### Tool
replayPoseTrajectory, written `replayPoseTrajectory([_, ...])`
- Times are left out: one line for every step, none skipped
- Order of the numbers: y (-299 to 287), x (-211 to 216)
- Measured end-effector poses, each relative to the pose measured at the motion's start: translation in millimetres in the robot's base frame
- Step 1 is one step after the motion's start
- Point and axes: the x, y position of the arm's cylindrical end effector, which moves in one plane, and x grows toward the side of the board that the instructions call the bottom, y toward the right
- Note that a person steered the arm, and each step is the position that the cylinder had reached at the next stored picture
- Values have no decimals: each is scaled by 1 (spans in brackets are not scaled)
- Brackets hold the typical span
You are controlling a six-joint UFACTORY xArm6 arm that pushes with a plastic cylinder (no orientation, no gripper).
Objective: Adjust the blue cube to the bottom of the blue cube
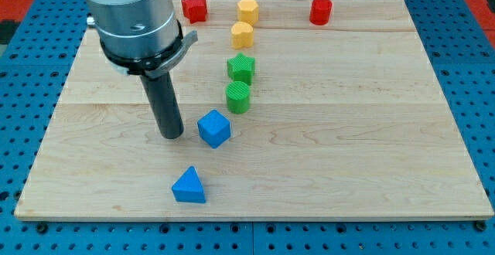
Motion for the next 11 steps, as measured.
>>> replayPoseTrajectory([25,0])
replayPoseTrajectory([59,7])
replayPoseTrajectory([63,16])
replayPoseTrajectory([83,50])
replayPoseTrajectory([165,34])
replayPoseTrajectory([199,7])
replayPoseTrajectory([164,10])
replayPoseTrajectory([127,11])
replayPoseTrajectory([120,11])
replayPoseTrajectory([103,5])
replayPoseTrajectory([141,17])
